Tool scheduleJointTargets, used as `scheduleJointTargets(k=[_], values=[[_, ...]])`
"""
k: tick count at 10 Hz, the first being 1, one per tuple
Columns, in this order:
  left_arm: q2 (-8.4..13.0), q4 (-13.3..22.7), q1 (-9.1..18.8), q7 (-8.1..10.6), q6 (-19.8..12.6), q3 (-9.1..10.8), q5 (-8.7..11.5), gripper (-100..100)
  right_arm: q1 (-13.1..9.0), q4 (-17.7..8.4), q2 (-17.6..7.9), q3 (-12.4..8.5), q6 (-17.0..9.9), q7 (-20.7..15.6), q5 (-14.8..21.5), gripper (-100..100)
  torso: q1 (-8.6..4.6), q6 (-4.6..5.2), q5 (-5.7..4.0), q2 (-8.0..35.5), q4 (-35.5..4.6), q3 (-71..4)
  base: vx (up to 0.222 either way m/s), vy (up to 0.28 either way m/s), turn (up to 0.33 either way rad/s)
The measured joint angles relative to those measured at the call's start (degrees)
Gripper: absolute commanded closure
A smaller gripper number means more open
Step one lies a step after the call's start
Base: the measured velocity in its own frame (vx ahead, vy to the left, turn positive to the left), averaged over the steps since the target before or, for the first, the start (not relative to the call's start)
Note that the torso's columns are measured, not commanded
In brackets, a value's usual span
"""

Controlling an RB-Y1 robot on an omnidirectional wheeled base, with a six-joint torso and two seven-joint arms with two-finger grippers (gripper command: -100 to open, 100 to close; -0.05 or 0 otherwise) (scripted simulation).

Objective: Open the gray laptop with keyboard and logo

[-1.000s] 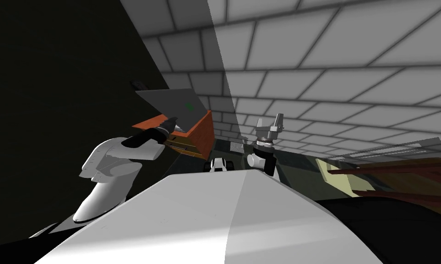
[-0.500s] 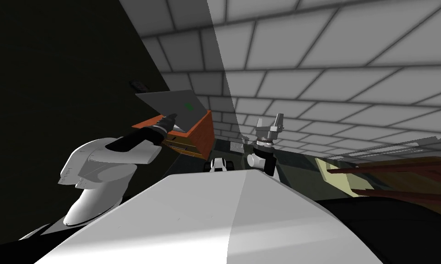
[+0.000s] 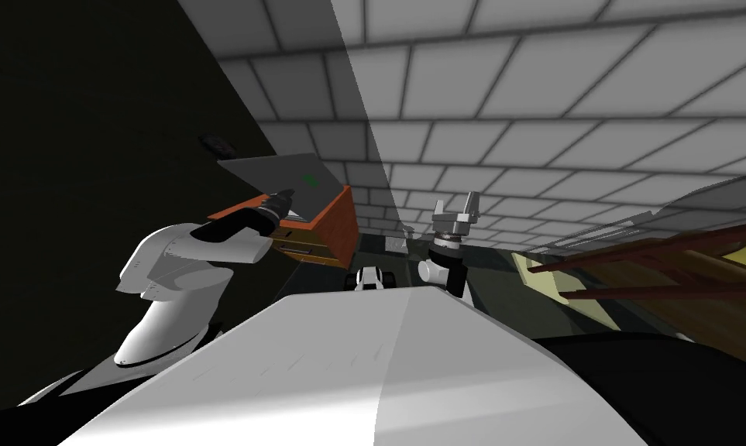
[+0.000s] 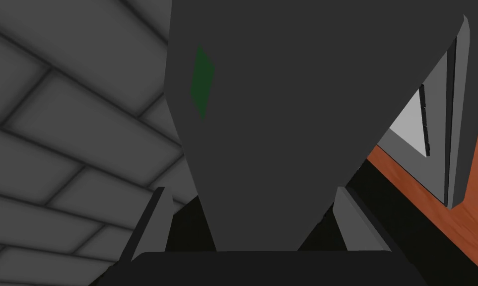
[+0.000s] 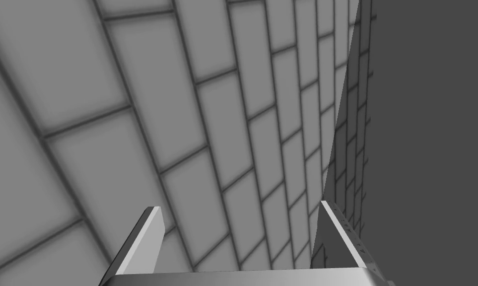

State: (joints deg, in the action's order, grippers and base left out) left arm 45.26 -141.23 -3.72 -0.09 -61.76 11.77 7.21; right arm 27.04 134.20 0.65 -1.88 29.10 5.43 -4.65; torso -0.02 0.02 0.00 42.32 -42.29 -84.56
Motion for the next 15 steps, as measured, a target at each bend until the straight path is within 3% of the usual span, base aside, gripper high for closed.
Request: scheduleJointTargets(k=[15], values=[[2.99, 23.85, 6.83, -3.13, 9.21, 6.30, 2.52, -100, 0.02, 0.00, 0.00, -0.01, 0.00, 0.00, 0.00, 0, 0.11, -0.11, 0.04, -0.03, 0.01, 0.00, -0.071, -0.025, -0.121]])
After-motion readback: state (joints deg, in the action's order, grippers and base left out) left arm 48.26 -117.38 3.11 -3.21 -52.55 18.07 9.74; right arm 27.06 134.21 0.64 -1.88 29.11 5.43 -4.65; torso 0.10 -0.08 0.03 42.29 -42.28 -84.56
